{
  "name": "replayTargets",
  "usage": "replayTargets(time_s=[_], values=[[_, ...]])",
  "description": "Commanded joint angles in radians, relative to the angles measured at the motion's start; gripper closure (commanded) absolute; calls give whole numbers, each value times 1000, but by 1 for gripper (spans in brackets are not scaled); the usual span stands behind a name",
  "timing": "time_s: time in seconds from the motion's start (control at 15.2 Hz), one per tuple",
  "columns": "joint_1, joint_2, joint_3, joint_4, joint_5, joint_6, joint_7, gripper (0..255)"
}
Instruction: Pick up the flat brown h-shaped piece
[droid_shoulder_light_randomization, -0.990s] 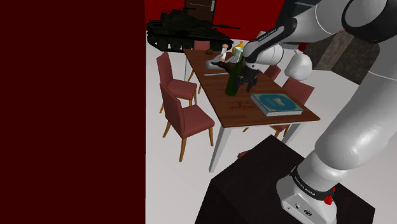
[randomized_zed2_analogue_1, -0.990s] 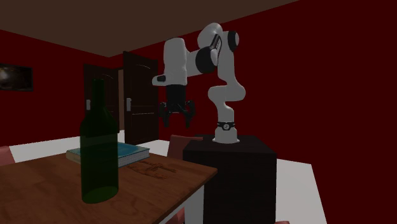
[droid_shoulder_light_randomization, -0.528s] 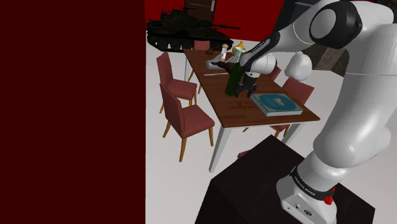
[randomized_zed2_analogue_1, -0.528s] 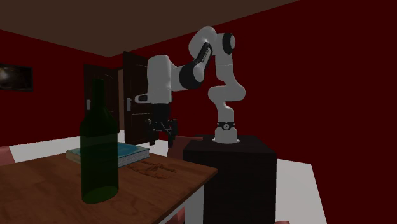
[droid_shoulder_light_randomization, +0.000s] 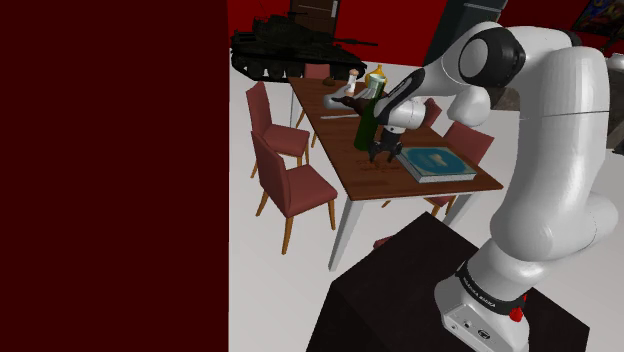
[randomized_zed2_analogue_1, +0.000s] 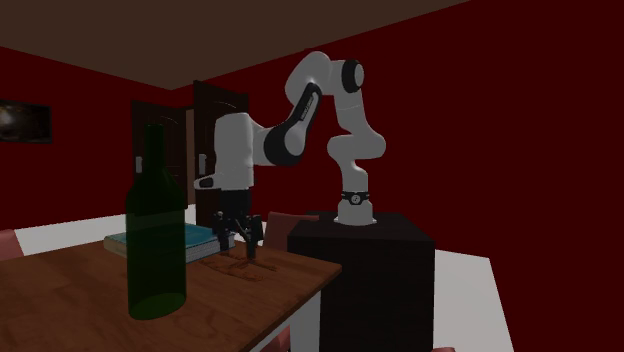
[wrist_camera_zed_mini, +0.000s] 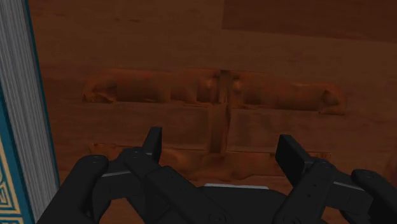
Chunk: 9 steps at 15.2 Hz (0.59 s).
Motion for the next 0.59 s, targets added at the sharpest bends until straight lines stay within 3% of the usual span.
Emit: replayTargets(time_s=[0.0, 0.26, 0.33, 0.53], values=[[-3, 24, 6, 7, 7, 17, -2, 0], [-9, 53, 14, 13, 16, 39, -9, 0], [-7, 55, 15, 17, 16, 38, -6, 255], [-7, 56, 15, 19, 16, 37, -5, 255]])
